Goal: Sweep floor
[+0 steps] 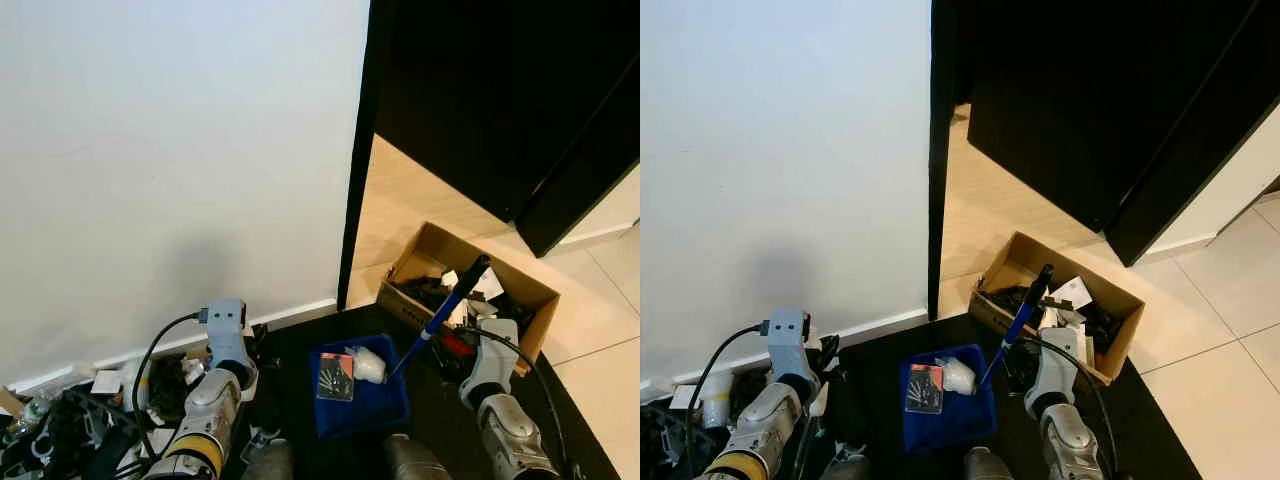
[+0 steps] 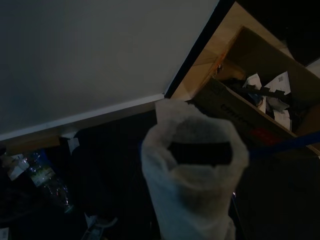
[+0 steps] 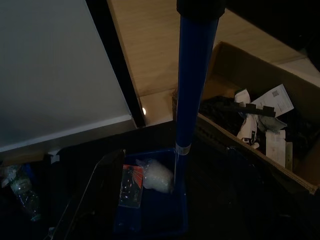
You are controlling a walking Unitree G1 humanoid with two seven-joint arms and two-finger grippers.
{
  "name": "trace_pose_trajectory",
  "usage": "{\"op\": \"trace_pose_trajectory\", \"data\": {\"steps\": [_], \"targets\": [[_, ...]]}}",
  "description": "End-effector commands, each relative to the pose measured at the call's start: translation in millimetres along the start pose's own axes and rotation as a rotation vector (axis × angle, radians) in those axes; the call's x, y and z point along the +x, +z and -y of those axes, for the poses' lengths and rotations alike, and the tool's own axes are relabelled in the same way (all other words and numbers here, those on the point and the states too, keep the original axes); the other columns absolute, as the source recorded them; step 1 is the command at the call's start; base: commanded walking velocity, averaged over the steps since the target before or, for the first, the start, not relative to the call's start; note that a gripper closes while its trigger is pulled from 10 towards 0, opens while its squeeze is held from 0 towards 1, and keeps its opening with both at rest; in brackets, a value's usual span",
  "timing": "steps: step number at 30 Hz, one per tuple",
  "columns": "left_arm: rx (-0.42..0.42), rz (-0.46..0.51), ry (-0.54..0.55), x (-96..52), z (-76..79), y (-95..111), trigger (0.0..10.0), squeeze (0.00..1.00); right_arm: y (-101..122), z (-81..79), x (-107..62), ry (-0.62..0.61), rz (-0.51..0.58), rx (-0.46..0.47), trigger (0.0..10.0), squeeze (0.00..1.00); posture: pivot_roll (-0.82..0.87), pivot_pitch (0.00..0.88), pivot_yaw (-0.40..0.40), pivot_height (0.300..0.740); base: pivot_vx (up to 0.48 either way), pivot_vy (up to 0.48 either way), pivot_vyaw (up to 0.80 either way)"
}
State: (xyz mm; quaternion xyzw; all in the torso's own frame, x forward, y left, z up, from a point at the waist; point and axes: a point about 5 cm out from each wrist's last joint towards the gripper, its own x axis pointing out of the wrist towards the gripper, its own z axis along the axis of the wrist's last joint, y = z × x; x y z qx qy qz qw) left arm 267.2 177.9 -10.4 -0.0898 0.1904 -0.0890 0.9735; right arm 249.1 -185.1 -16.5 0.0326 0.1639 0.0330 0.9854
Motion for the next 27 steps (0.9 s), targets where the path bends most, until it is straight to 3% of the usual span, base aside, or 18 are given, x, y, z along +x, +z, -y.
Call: {"op": "trace_pose_trajectory", "data": {"steps": [1, 27], "targets": [[-0.023, -0.033, 0.008, -5.5, 0.6, -12.4, 10.0, 0.00, -5.2, 2.0, -3.1, -0.008, -0.026, 0.003, 10.0, 0.00, 0.03, 0.169, -0.016, 0.740, 0.000, 0.000, 0.00], [-0.024, -0.033, 0.009, -5.9, 0.5, -12.8, 10.0, 0.00, -5.3, 2.2, -3.2, -0.009, -0.026, 0.004, 10.0, 0.00, 0.03, 0.171, -0.013, 0.740, 0.000, 0.000, 0.00]]}}
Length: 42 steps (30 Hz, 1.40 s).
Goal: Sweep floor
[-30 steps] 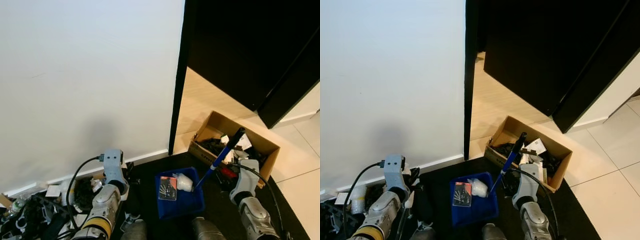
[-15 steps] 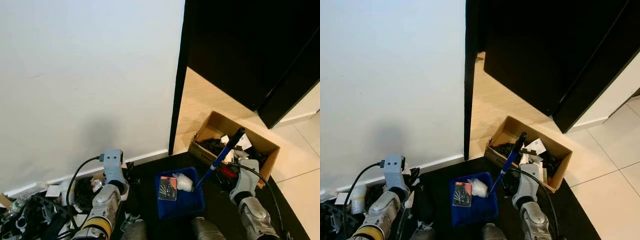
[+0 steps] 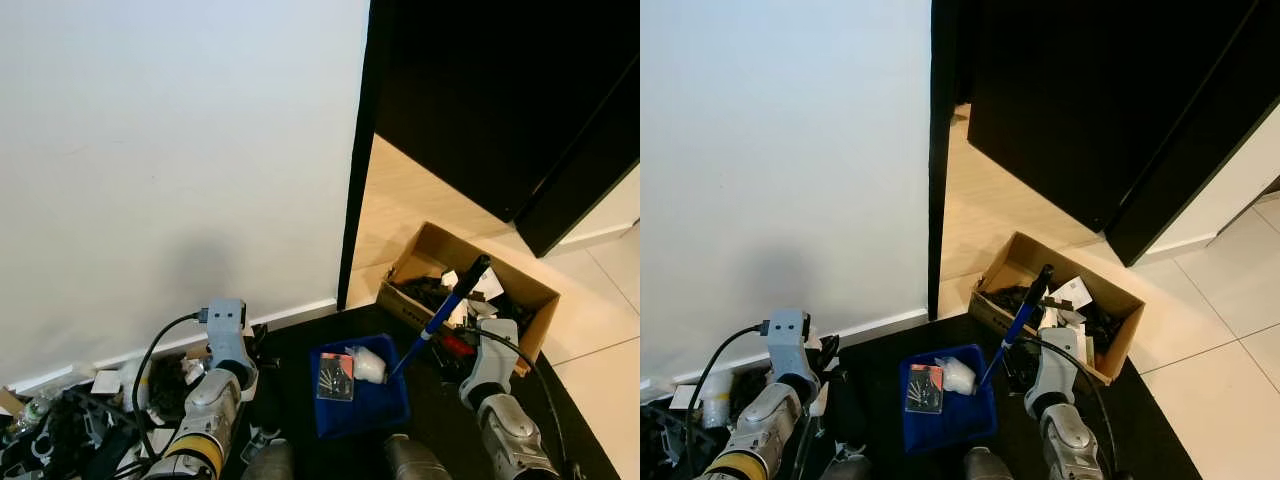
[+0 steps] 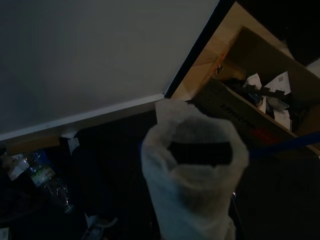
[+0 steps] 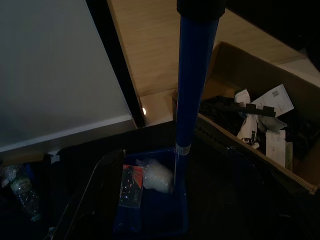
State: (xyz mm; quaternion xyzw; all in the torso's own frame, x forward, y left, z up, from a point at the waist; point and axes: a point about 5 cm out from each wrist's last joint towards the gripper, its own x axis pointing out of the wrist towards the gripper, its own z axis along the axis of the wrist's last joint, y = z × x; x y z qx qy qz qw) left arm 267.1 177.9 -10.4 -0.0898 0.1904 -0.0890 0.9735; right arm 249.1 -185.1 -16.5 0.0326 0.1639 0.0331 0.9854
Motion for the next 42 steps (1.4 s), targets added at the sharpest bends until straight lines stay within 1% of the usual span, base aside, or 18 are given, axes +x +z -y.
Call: {"op": "trace_pose_trajectory", "data": {"steps": [1, 42], "targets": [[-0.024, -0.033, 0.009, -5.9, 0.4, -12.8, 10.0, 0.00, -5.2, 2.2, -3.2, -0.009, -0.026, 0.004, 10.0, 0.00, 0.03, 0.171, -0.014, 0.740, 0.000, 0.000, 0.00], [-0.025, -0.033, 0.012, -5.4, 0.2, -12.3, 10.0, 0.00, -5.2, 3.7, -2.4, -0.014, -0.032, 0.005, 10.0, 0.00, 0.03, 0.160, -0.015, 0.740, 0.000, 0.000, 0.00]]}}
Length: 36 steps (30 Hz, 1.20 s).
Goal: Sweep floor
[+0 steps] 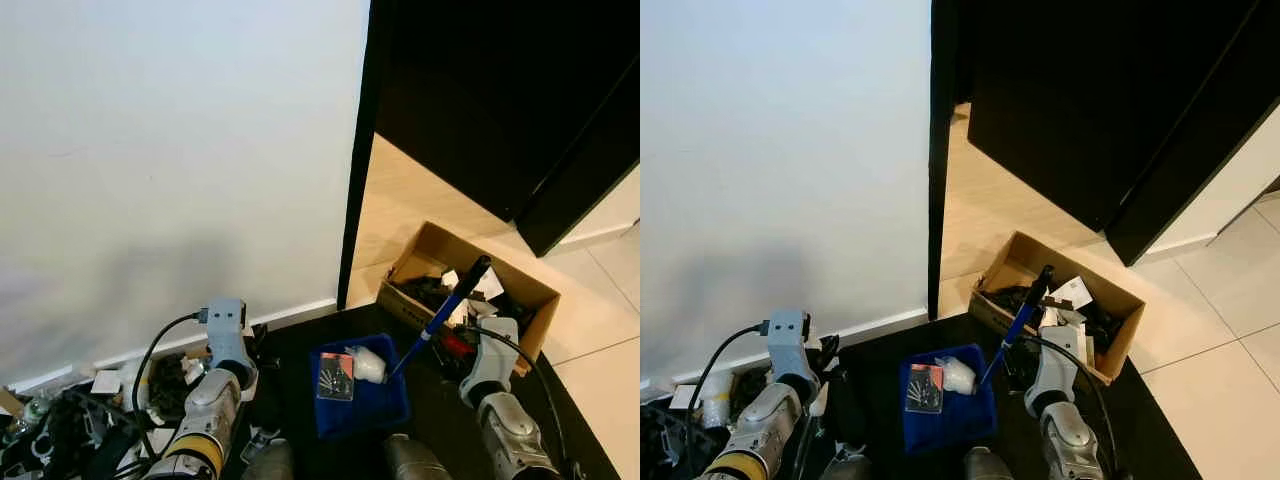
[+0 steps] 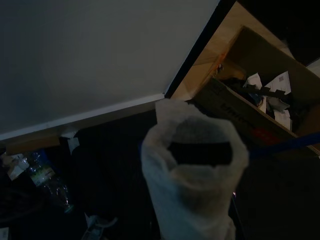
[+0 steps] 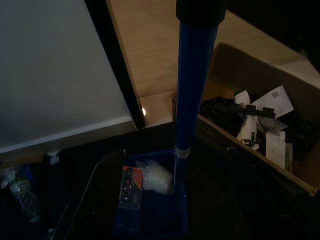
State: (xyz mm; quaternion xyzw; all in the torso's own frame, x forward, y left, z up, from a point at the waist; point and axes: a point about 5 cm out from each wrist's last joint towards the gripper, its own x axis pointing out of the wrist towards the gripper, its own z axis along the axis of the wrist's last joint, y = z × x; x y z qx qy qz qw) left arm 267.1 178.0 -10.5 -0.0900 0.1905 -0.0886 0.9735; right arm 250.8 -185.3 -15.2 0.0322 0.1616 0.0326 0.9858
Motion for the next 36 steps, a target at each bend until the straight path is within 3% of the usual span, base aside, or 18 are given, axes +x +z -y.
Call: {"op": "trace_pose_trajectory", "data": {"steps": [1, 36], "targets": [[-0.024, -0.033, 0.012, -5.3, 0.3, -12.2, 10.0, 0.00, -6.8, 3.5, -3.5, -0.013, -0.036, 0.006, 10.0, 0.00, 0.03, 0.158, -0.014, 0.740, 0.000, 0.000, 0.00], [-0.025, -0.048, 0.009, -11.1, 1.3, -21.7, 10.0, 0.00, -16.0, 2.8, -10.4, -0.010, -0.057, 0.008, 10.0, 0.00, 0.02, 0.069, -0.010, 0.740, 0.000, 0.000, 0.00]]}}
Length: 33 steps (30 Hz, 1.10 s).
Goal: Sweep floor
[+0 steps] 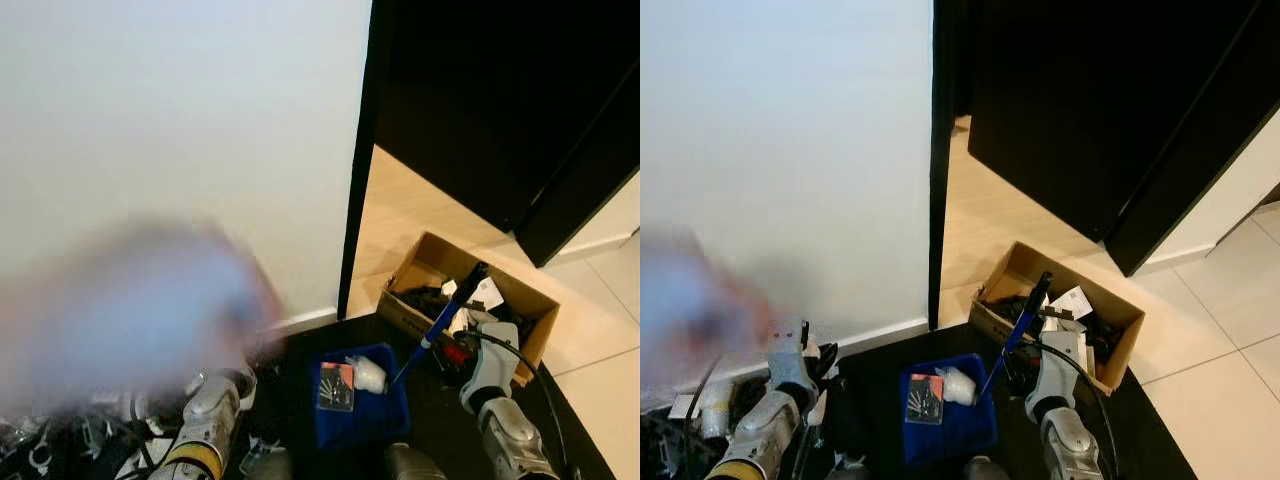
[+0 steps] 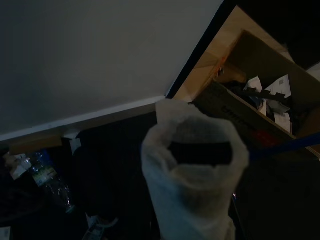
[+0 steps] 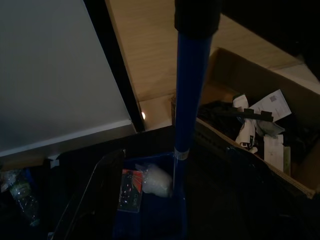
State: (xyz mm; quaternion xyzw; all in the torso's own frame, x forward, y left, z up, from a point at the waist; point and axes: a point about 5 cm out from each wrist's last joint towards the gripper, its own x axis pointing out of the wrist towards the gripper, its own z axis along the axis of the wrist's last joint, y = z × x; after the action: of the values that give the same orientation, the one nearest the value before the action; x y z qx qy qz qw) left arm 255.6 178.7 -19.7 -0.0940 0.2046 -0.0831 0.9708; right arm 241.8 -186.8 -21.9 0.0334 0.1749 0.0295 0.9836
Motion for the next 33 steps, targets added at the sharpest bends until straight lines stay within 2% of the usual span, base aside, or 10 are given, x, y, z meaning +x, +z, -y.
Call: {"op": "trace_pose_trajectory", "data": {"steps": [1, 14, 33], "targets": [[-0.012, -0.022, -0.002, -3.9, 2.2, -10, 10.0, 0.00, -8, 1.4, -4.0, -0.004, -0.032, 0.004, 10.0, 0.00, 0.02, 0.063, -0.010, 0.740, 0.000, 0.000, 0.00], [-0.019, -0.032, 0.007, -9.3, -0.4, -17, 10.0, 0.00, -15, -0.6, -8.9, -0.003, -0.050, 0.011, 10.0, 0.00, 0.02, 0.000, -0.002, 0.740, 0.000, 0.000, 0.00], [-0.024, -0.050, 0.010, -14.9, -3.2, -25, 10.0, 0.00, -23, -3.1, -13.4, -0.019, -0.063, 0.022, 10.0, 0.00, -0.03, 0.000, 0.031, 0.740, 0.000, 0.000, 0.00]]}}
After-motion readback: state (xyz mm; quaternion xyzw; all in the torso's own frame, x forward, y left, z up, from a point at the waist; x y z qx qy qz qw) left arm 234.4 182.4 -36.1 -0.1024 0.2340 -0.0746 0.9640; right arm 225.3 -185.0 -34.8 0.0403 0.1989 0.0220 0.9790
